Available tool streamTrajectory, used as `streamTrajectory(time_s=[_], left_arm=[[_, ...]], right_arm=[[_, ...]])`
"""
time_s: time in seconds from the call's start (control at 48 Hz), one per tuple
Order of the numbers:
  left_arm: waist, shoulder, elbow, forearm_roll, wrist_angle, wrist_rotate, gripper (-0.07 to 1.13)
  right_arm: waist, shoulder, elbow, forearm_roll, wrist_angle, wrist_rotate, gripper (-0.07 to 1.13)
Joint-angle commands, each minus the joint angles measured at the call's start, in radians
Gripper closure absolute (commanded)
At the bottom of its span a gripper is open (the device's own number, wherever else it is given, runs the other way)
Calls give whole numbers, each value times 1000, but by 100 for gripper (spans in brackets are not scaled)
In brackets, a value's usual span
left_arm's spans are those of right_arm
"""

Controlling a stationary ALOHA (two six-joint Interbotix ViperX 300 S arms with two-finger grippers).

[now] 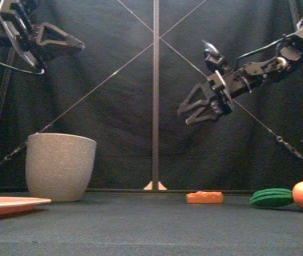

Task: Pick the pie then place it in the grey bowl
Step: Pick the pie

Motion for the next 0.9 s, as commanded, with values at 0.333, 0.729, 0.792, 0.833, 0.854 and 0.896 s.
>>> streamTrajectory(time_s=[0.333,0.729,0.792,0.833,0.854,0.896], left_arm=[[40,3,-18,5,-11,2,108],[43,3,-2,2,-11,0,108],[43,3,2,2,-11,0,108],[43,2,3,0,-11,0,108],[43,3,3,0,-11,0,108],[43,3,6,0,-11,0,108]], right_arm=[[123,120,-334,-239,965,-114,4],[120,314,-474,106,1091,-666,4],[120,344,-488,110,1089,-710,4],[120,360,-497,106,1092,-723,4],[117,371,-500,106,1092,-724,4],[109,387,-505,103,1091,-732,4]])
